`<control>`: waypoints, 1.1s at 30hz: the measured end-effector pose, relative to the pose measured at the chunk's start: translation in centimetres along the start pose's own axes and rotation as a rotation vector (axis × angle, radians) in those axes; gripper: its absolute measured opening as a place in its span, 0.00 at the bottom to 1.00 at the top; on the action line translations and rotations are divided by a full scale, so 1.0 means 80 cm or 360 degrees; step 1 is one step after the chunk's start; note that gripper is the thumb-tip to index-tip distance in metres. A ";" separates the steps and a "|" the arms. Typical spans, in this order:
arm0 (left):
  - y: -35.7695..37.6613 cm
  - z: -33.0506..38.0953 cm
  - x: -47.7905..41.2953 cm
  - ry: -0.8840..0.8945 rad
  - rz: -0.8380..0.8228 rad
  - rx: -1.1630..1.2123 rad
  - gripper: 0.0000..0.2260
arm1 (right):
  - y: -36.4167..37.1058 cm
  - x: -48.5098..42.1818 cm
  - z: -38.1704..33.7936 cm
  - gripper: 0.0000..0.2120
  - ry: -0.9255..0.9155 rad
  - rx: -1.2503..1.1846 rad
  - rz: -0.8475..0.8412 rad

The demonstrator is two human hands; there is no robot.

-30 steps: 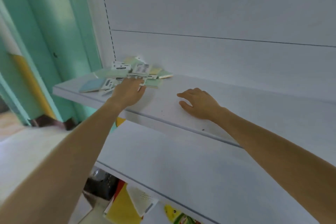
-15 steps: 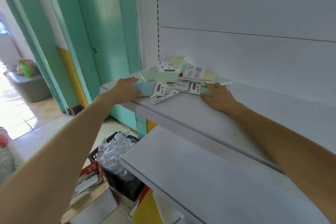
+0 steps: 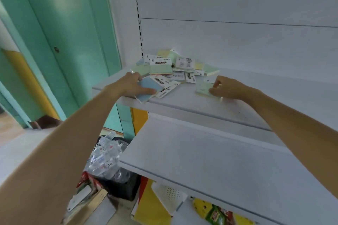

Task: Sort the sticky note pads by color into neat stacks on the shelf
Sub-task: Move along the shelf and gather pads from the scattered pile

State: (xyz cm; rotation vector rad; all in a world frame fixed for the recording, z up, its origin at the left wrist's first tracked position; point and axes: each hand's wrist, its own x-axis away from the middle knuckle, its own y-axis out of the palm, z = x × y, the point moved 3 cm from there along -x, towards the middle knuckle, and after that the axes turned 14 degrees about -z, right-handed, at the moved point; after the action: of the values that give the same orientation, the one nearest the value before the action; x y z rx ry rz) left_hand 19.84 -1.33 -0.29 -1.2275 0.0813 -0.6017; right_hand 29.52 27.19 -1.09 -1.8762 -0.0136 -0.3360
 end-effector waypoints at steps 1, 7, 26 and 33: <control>0.000 0.002 0.001 0.0003 0.0020 -0.0012 0.36 | 0.000 0.007 0.001 0.16 0.0021 -0.0033 -0.0047; 0.002 0.017 0.008 0.0259 0.0152 0.0330 0.25 | -0.002 0.033 0.006 0.27 0.0143 -0.0209 0.0002; 0.062 0.139 0.004 0.0528 0.0190 0.1194 0.18 | -0.001 0.107 0.048 0.23 0.0368 -0.0715 0.0537; 0.099 0.260 -0.014 0.0648 0.0115 0.1340 0.19 | -0.018 0.189 0.185 0.21 0.0485 -0.1176 0.0847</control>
State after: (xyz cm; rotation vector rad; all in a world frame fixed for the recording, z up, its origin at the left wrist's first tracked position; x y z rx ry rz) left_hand 29.77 18.66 -0.32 -0.2787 0.1899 -0.7129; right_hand 47.08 39.05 -0.45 -2.4248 0.9076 -0.2671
